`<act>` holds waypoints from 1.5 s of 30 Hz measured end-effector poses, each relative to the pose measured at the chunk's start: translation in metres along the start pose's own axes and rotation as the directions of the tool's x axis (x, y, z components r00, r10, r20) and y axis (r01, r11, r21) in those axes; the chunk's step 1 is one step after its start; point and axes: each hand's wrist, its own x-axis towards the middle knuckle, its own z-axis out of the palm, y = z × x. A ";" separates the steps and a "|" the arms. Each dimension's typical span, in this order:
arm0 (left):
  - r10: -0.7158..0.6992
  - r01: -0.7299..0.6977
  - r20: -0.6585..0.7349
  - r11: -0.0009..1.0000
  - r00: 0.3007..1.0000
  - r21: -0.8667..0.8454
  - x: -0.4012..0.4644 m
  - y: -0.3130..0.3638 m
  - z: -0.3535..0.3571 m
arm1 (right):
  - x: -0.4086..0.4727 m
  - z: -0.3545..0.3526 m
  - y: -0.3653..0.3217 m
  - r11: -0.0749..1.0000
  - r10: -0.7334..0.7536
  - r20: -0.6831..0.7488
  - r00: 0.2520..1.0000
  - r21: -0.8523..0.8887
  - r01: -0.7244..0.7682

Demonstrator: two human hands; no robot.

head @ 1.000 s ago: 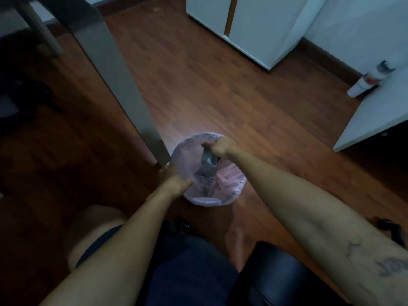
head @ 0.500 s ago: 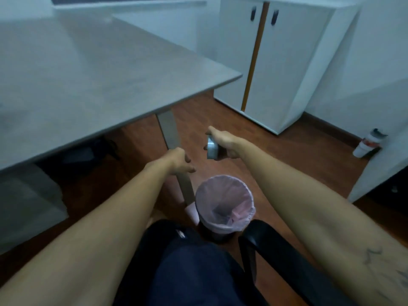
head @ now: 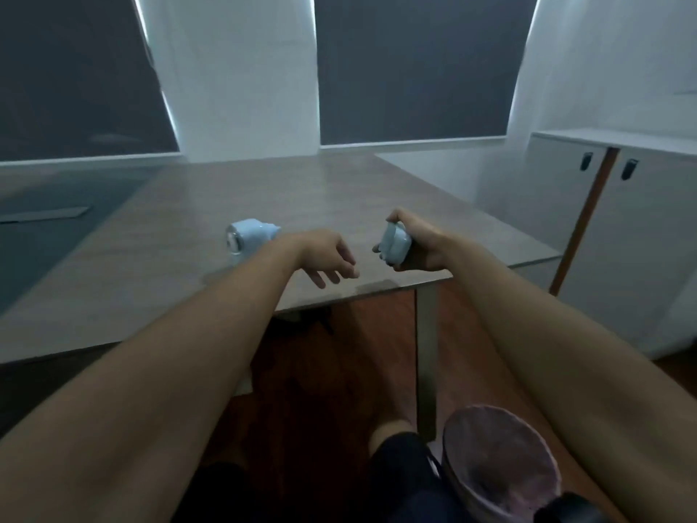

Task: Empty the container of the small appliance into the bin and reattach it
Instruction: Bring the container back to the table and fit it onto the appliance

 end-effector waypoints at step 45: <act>-0.402 -0.261 -0.611 0.646 0.682 -0.717 0.029 -0.141 -0.063 | 0.123 0.151 -0.021 0.939 -0.194 0.088 0.977 0.305 0.159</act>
